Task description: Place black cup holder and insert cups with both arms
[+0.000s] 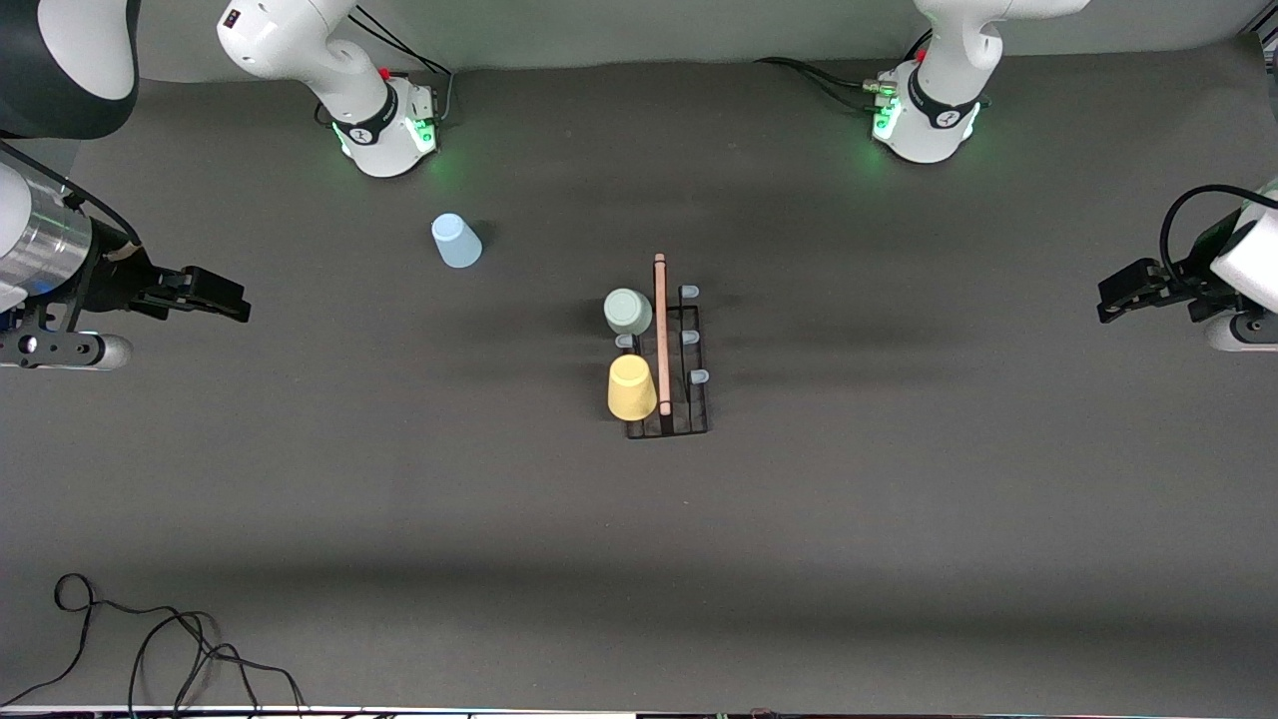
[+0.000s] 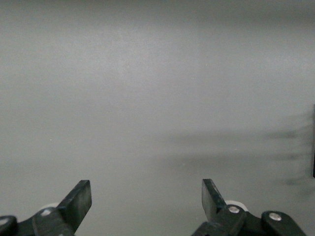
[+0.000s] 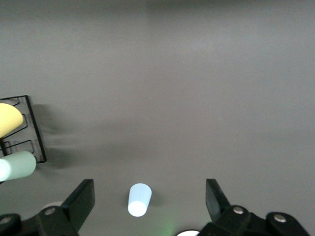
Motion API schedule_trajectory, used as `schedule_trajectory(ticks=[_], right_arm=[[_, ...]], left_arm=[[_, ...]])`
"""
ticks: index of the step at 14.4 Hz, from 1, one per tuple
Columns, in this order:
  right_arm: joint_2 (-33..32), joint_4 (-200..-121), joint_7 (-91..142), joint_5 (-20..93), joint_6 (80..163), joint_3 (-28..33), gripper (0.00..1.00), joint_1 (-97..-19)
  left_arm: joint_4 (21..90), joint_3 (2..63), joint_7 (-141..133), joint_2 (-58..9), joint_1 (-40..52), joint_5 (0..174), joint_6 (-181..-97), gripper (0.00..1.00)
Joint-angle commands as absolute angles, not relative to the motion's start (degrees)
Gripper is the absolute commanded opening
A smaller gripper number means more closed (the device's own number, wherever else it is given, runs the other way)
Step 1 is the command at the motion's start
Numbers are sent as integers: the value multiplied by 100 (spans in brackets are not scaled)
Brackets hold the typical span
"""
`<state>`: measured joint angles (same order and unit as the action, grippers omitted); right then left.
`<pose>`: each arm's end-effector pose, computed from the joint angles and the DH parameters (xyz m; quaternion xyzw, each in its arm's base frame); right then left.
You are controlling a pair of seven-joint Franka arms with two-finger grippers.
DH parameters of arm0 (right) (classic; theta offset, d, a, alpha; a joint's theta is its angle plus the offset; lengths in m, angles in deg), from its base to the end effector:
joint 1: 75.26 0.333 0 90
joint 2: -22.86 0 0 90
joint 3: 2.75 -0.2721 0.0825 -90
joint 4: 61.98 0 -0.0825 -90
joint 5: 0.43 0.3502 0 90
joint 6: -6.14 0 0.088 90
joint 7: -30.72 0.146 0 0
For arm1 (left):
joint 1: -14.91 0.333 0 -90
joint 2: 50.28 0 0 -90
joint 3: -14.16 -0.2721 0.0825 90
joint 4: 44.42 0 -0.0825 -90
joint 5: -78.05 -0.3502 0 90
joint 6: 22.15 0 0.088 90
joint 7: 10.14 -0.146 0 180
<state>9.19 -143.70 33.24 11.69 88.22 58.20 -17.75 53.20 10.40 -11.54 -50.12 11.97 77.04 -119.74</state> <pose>0.5358 0.0482 0.5229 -0.9975 0.0429 0.0559 0.0016 0.5288 0.0099 0.4929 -0.9999 0.0062 0.0018 0.0088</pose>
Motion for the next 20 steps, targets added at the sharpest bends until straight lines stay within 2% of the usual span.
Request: schedule_trajectory(ticks=[1,3,4,8,11,14,16,20], right_arm=[[1021,-14415,3221,985,8797,5833,100,-1699],[1021,-14416,3221,976,8797,5685,100,-1900],[1038,-14407,3239,976,8797,5380,100,-2145],[1389,-14433,3230,575,8788,3571,100,-3814],[1548,-14521,3221,265,8797,2681,100,-4614],[1705,-14608,3204,212,8805,1382,100,-5957],[1855,-14775,3125,-103,8875,739,100,-6557],[2267,-15415,2861,-201,9585,569,100,-6797]], left_arm=[[5323,1020,-1234,-5081,1184,7674,-12006,100],[5323,1020,-1234,-5081,1184,7674,-12015,100],[5323,1020,-1234,-5072,1184,7674,-12015,100],[5323,1020,-1234,-5072,1184,7682,-12024,100],[5323,1020,-1234,-5072,1184,7674,-12024,100],[5332,1020,-1234,-5072,1184,7674,-12015,100],[5332,1020,-1234,-5072,1184,7674,-12015,100],[5332,1020,-1234,-5072,1184,7682,-12015,100]])
